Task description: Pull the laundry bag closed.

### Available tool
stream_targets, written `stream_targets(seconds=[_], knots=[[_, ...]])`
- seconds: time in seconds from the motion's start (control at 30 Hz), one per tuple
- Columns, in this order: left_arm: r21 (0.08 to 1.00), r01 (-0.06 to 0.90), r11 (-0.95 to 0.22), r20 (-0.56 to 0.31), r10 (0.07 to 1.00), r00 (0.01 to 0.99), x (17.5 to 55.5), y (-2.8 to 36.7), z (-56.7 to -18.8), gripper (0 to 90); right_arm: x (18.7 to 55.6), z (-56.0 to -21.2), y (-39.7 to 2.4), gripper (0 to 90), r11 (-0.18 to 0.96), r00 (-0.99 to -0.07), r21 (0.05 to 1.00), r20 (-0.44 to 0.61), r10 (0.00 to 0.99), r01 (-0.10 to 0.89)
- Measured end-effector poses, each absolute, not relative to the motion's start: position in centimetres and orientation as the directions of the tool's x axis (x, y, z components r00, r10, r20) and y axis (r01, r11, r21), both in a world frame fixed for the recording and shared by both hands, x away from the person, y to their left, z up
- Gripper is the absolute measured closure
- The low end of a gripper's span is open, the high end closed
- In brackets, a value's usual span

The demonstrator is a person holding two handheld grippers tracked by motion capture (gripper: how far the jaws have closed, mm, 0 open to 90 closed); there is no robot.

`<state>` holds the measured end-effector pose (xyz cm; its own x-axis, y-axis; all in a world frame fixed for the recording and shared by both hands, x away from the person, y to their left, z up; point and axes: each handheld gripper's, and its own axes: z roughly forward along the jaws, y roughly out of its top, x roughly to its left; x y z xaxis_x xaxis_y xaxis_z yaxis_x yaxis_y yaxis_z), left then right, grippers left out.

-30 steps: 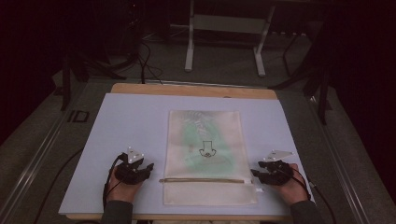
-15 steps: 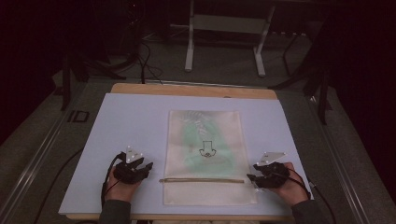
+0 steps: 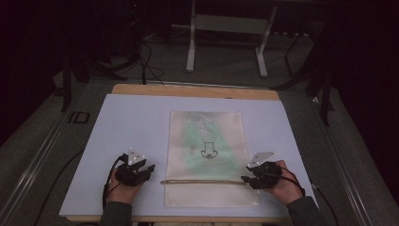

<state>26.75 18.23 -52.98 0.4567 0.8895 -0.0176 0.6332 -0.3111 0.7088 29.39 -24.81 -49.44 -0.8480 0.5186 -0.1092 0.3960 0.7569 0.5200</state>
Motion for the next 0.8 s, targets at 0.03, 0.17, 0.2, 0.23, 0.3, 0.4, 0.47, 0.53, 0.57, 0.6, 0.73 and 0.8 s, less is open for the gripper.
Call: stream_targets(seconds=[0.03, 0.17, 0.2, 0.23, 0.3, 0.4, 0.47, 0.53, 0.57, 0.6, 0.73, 0.8], knots=[[0.708, 0.633, -0.314, -0.015, 0.889, 0.458, 26.8, 18.2, -53.0, 56.4, 29.4, -49.4, -24.7, 52.9, 0.757, -0.849, 0.519, -0.106, 0.517, 0.396], [0.707, 0.634, -0.315, -0.016, 0.888, 0.460, 26.7, 18.1, -53.0, 56.1, 29.4, -49.4, -24.1, 52.3, 0.758, -0.856, 0.522, -0.095, 0.508, 0.392], [0.707, 0.633, -0.315, -0.016, 0.888, 0.460, 26.7, 18.1, -53.0, 56.1, 29.4, -49.4, -24.0, 52.4, 0.763, -0.859, 0.518, -0.099, 0.503, 0.387], [0.706, 0.634, -0.316, -0.016, 0.888, 0.460, 26.7, 18.1, -53.0, 56.1, 29.4, -49.4, -23.8, 52.3, 0.765, -0.861, 0.516, -0.096, 0.500, 0.386], [0.706, 0.634, -0.316, -0.016, 0.888, 0.460, 26.7, 18.1, -53.0, 56.1, 29.4, -49.4, -23.6, 52.3, 0.769, -0.864, 0.514, -0.099, 0.494, 0.381], [0.711, 0.632, -0.308, -0.023, 0.889, 0.458, 26.7, 18.1, -53.0, 56.1, 29.5, -49.3, -23.0, 51.9, 0.777, -0.872, 0.511, -0.099, 0.479, 0.369], [0.707, 0.633, -0.314, -0.021, 0.886, 0.462, 26.7, 18.1, -53.0, 56.3, 29.5, -49.2, -22.7, 51.8, 0.778, -0.876, 0.511, -0.096, 0.473, 0.365], [0.706, 0.633, -0.317, -0.020, 0.884, 0.467, 26.7, 18.0, -53.0, 56.2, 29.6, -49.2, -22.4, 51.7, 0.785, -0.881, 0.507, -0.099, 0.462, 0.355], [0.706, 0.632, -0.319, -0.021, 0.883, 0.468, 26.7, 18.0, -53.0, 56.3, 29.6, -49.2, -22.3, 51.7, 0.786, -0.882, 0.506, -0.098, 0.462, 0.355], [0.704, 0.633, -0.321, -0.020, 0.882, 0.470, 26.7, 18.0, -53.0, 56.2, 29.6, -49.1, -22.1, 51.7, 0.791, -0.885, 0.503, -0.100, 0.454, 0.349], [0.702, 0.634, -0.323, -0.021, 0.881, 0.472, 26.7, 17.9, -53.1, 56.1, 29.6, -49.0, -21.6, 51.7, 0.793, -0.890, 0.506, -0.099, 0.444, 0.340], [0.703, 0.634, -0.324, -0.021, 0.881, 0.473, 26.7, 17.9, -53.1, 56.1, 29.7, -49.0, -21.4, 51.6, 0.793, -0.892, 0.508, -0.097, 0.441, 0.337]])
